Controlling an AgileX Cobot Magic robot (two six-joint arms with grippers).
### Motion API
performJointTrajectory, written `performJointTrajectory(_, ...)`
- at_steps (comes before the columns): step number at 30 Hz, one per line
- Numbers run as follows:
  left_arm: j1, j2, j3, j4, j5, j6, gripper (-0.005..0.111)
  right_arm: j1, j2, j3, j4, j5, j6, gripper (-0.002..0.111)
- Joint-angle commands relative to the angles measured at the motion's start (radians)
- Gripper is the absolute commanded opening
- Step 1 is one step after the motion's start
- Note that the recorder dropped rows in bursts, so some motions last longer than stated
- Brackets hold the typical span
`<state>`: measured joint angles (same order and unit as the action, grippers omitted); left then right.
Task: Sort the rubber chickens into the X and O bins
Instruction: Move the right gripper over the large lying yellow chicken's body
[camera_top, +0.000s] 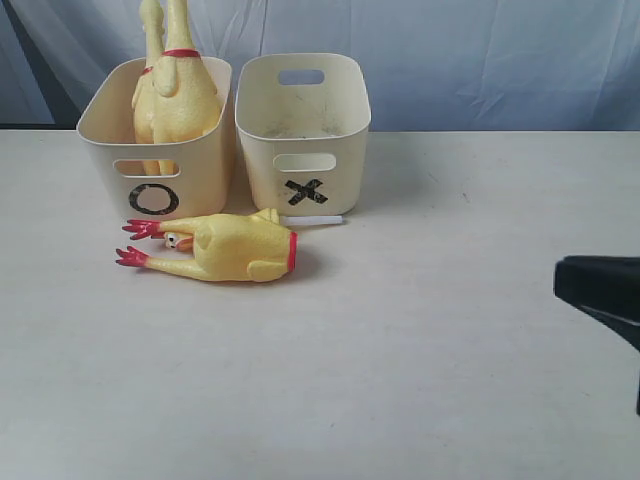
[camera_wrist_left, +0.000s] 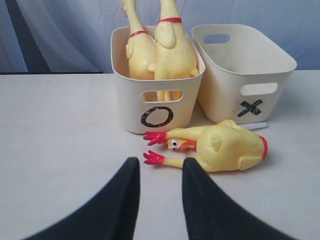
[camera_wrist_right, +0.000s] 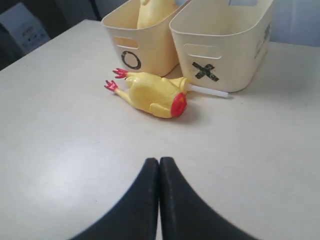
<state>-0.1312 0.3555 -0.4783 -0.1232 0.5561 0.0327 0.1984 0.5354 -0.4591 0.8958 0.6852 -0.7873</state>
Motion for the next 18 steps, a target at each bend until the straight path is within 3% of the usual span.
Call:
performJointTrajectory(1, -0.001, -0.042, 0.006, -0.023, -0.007, 0.001, 0.028, 0.002, 0.194, -0.11, 0.107, 0.049, -0.189, 0.0)
performJointTrajectory(10, -0.001, -0.14, 0.006, -0.016, 0.023, 0.001, 0.025, 0.004, 0.619, -0.375, 0.125, 0.134, -0.282, 0.0)
performJointTrajectory(14, -0.001, -0.145, 0.006, -0.016, 0.02, 0.005, 0.025, 0.128, 0.829, -0.469, 0.102, 0.056, -0.396, 0.001)
performJointTrajectory(18, -0.001, -0.145, 0.006, -0.01, 0.022, 0.005, 0.025, 0.275, 1.026, -0.551, 0.072, -0.166, -0.479, 0.001)
